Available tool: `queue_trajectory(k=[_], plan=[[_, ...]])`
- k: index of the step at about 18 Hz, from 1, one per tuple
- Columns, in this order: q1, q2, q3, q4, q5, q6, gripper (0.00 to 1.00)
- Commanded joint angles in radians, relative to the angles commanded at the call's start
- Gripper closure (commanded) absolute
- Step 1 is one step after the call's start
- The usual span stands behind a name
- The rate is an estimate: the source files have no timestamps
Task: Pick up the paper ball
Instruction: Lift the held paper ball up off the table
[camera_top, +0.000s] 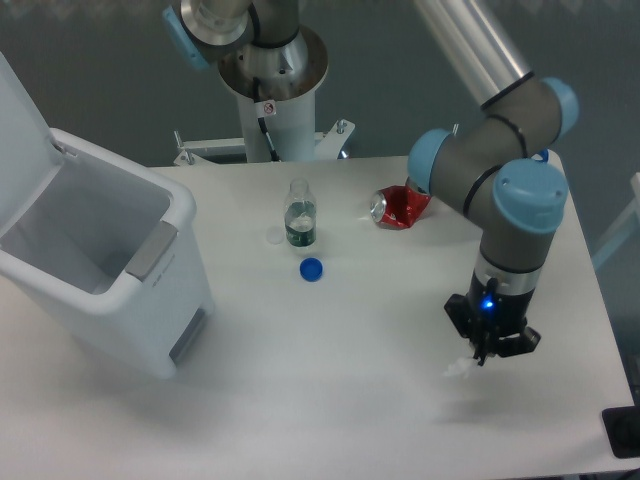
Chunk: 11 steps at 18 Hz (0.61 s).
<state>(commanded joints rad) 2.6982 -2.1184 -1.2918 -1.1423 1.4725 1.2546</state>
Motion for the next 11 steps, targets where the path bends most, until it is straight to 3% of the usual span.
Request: queue_trajectory(k=[3,9,11], plan=[[0.015,0.000,0.052,-0.092,0.038,0.084,1.00],[0.023,-0.006,0.109,-0.174,0.112,0.166,1.00],[0.022,-0.006,0.109,-0.174,0.115,0.174,1.00]])
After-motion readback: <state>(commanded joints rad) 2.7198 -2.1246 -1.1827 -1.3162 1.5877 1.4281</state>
